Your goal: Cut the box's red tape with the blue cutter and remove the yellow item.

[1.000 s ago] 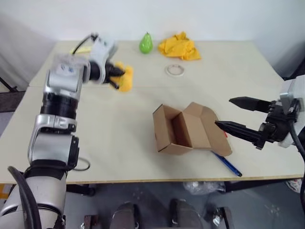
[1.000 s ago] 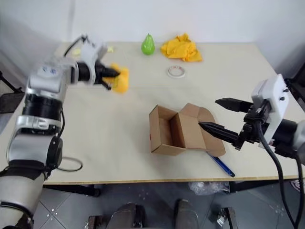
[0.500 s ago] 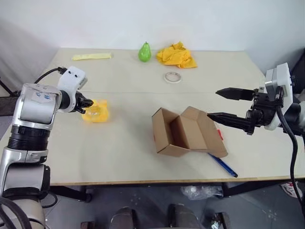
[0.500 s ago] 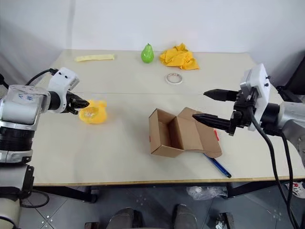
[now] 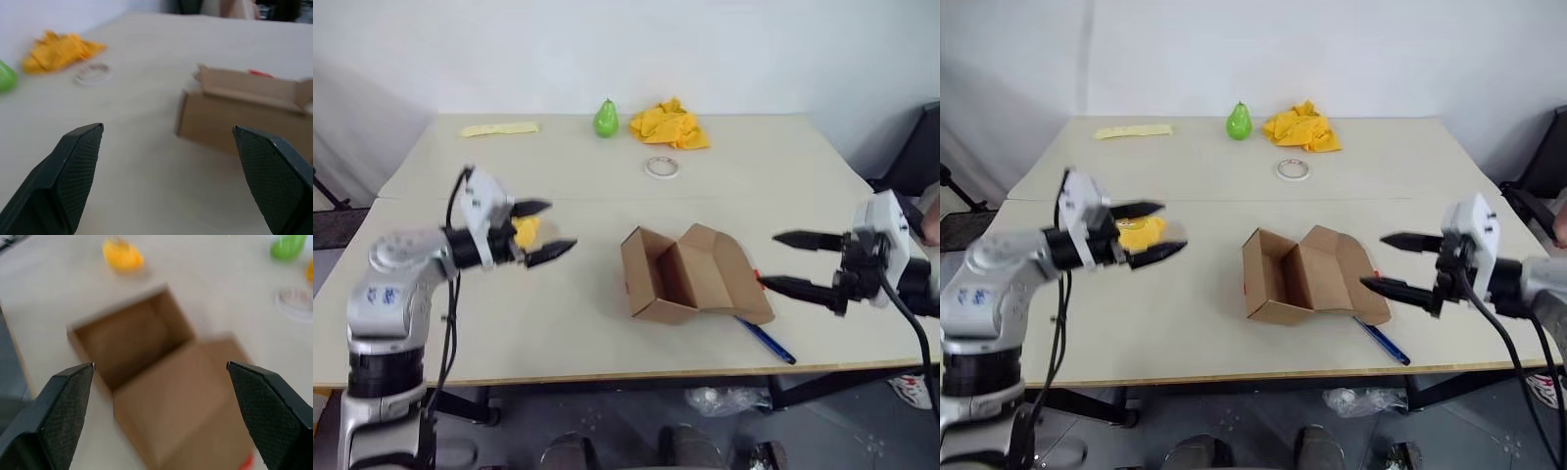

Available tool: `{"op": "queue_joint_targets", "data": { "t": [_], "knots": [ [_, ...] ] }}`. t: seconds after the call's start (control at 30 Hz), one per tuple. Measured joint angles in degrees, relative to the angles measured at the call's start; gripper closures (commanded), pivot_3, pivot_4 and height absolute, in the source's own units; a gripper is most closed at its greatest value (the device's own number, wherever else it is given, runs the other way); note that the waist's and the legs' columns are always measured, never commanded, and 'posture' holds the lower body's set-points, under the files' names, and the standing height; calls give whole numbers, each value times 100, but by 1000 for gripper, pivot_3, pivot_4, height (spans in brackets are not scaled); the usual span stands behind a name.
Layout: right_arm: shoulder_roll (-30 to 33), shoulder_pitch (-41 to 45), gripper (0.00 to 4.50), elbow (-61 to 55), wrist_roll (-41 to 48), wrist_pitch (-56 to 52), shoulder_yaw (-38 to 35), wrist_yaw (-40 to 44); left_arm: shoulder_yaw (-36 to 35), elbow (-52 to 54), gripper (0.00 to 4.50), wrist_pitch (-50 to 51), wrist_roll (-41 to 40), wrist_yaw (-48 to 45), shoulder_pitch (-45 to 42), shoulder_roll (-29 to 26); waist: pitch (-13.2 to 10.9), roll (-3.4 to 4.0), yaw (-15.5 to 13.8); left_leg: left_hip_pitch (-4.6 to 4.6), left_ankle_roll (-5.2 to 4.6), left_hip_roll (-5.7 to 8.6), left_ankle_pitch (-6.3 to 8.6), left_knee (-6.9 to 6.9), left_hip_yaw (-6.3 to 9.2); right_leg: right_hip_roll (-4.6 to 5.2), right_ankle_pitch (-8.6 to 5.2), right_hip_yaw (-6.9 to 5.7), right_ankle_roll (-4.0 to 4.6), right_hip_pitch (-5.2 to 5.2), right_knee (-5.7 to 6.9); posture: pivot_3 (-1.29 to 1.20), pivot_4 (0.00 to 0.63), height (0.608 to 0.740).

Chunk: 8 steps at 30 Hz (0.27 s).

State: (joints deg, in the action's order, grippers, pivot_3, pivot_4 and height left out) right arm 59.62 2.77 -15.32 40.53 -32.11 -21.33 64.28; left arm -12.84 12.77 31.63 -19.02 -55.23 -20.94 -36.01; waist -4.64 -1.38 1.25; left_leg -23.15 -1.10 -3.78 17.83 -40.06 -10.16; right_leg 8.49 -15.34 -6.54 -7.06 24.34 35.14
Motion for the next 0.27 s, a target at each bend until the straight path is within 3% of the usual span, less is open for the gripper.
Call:
{"op": "queue_joint_targets", "data": {
  "t": [0.1,0.27],
  "knots": [
    [-59,-835,0,591,-455,669,-311,471,4,-184,19,-657,-68,-448,832,-99,65,13,31,97,7,-3,19,20,-1,-2,-4,-4,6,-94,-41,0,0,740],
    [-372,-981,0,1026,-943,1366,-325,499,11,-792,19,-1313,-236,-880,1148,-50,87,18,44,107,33,-17,34,18,17,0,14,-5,35,-96,-36,0,0,740]
  ]
}}
